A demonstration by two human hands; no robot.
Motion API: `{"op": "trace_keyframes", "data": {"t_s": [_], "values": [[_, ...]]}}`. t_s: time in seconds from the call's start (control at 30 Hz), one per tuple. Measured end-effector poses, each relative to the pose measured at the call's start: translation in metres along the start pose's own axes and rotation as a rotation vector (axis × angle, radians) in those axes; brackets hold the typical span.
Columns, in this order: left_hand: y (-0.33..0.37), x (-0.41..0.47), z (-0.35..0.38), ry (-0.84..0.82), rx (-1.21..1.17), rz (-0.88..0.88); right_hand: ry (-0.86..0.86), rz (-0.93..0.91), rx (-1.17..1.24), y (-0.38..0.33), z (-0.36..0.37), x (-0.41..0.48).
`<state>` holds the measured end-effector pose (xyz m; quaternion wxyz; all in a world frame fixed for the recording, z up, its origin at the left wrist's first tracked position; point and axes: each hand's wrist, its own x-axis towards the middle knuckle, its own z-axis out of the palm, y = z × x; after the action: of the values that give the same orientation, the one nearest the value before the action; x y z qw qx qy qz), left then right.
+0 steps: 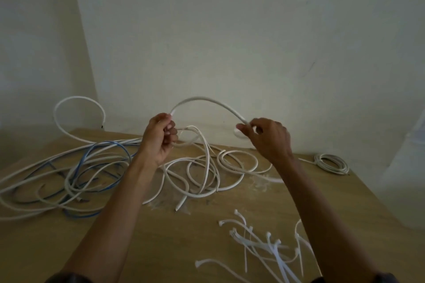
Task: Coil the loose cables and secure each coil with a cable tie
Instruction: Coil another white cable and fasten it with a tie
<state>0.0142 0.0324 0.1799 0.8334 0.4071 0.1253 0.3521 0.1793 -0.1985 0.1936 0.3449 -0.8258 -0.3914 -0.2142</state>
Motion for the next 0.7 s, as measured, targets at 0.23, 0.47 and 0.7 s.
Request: {"op": "trace_keyframes", "data": {"t_s": [0.23,0.47,0.7], "values": [[-0.008,-0.019,-0.003,-0.318,0.713,0.107,0.211,0.250,0.311,0.054,0.001,0.004],[-0.032,-0.007,-0.028,-0.502,1.666,0.670,0.131,0.330,0.569,0.061,-0.013,0.024],[-0.037,-0.072,0.013,-0.831,2.186,0.379,0.239,0.726,0.725,0.081,-0.003,0.042]]}}
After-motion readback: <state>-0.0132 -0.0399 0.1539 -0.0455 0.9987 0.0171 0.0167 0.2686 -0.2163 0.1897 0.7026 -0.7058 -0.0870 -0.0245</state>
